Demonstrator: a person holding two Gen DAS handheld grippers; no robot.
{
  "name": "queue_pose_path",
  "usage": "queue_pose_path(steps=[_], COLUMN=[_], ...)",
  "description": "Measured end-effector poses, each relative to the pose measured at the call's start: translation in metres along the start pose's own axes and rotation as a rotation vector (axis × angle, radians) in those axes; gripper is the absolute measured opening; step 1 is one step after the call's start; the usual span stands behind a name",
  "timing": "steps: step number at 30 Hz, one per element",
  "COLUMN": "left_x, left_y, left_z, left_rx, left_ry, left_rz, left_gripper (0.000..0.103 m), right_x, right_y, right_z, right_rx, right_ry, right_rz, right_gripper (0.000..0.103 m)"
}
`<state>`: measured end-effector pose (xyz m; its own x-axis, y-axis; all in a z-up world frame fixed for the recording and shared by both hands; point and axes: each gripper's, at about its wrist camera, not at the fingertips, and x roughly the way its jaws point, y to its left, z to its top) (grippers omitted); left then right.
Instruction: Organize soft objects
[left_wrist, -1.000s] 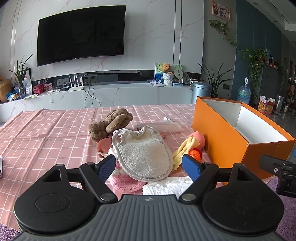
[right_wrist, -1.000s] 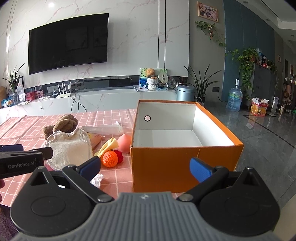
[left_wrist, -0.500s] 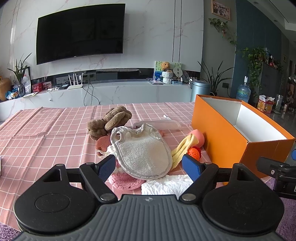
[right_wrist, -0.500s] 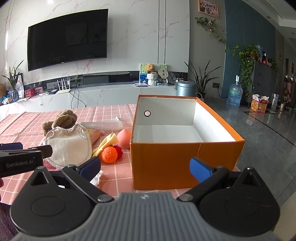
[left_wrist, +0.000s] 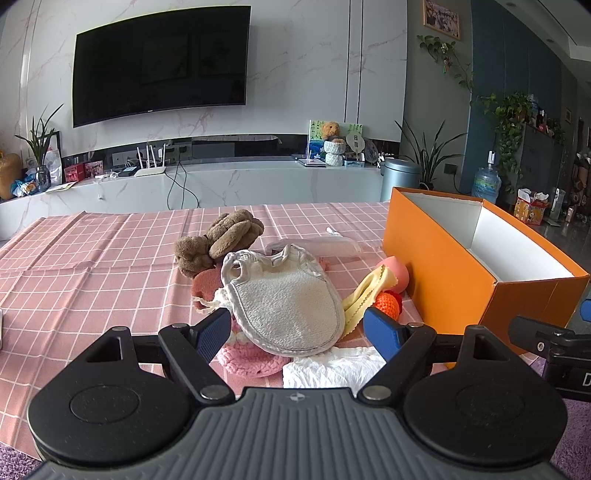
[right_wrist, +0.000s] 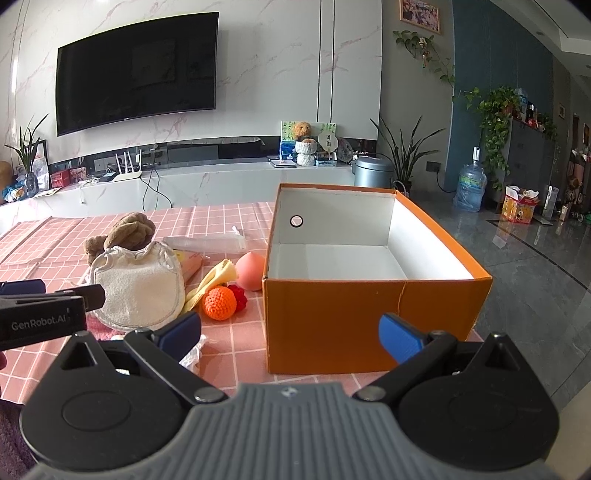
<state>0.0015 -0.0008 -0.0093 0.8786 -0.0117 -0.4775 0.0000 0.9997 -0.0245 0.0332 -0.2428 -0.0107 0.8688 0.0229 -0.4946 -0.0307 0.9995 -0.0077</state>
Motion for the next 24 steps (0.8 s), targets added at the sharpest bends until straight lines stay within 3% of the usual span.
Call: queue_pose_path(steps=[17, 24], left_x=[0.0007, 0.0029], left_y=[0.0002, 0.0061], left_z=[-0.0020, -0.0068], left_rx=[-0.001, -0.004], left_ry=[0.005, 0.045], left_rz=[-0.003, -0.011], left_gripper=[0.096, 0.095], right_x=[0.0014, 0.0020], right_y=[0.0011, 0.0054], right_z=[-0.0005, -0.0012], right_rx=[-0.001, -0.017], right_ry=[0.008, 0.011], right_rz=[0.004, 0.016], right_gripper=[0.101, 0.101])
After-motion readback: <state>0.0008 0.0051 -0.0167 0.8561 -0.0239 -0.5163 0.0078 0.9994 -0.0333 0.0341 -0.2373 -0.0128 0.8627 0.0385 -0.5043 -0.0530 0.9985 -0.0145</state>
